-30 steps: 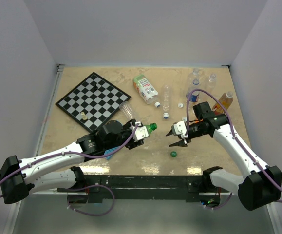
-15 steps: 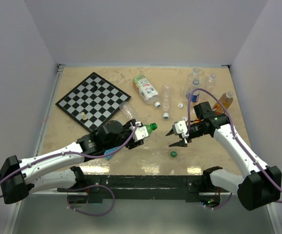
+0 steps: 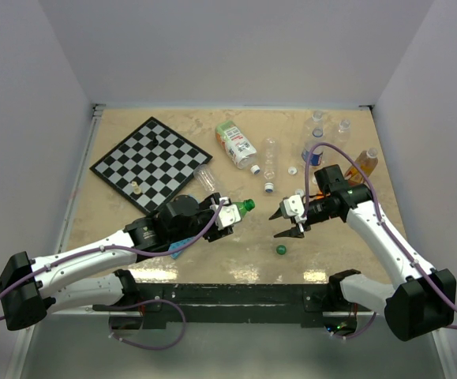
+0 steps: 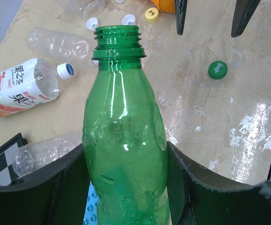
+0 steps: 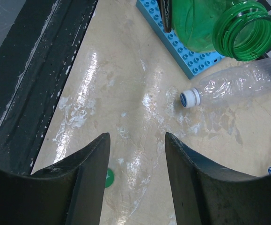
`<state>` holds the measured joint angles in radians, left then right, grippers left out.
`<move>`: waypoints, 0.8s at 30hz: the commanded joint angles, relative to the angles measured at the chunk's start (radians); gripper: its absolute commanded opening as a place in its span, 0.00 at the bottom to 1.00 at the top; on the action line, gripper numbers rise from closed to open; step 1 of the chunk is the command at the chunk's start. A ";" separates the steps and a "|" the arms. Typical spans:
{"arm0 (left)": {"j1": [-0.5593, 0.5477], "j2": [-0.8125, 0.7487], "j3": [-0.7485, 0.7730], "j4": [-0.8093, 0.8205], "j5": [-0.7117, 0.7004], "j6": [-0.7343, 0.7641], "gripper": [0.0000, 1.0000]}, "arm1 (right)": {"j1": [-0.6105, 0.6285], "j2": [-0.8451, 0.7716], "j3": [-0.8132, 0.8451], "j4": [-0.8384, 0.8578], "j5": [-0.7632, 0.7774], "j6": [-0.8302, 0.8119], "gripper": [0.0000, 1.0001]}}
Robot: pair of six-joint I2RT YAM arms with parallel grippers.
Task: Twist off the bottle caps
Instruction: Place the plastic bottle at the center of the board.
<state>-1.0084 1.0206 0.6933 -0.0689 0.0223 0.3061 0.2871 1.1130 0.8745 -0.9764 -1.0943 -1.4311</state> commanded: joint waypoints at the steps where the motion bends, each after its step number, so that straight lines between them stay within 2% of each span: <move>1: 0.002 -0.022 0.006 0.049 0.011 -0.010 0.06 | -0.005 0.002 0.024 -0.016 -0.045 -0.005 0.54; 24: 0.002 -0.031 0.005 0.050 0.014 -0.019 0.06 | -0.011 0.005 0.027 -0.027 -0.055 -0.015 0.55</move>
<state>-1.0084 1.0187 0.6933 -0.0692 0.0223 0.3058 0.2810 1.1130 0.8745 -0.9817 -1.0966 -1.4338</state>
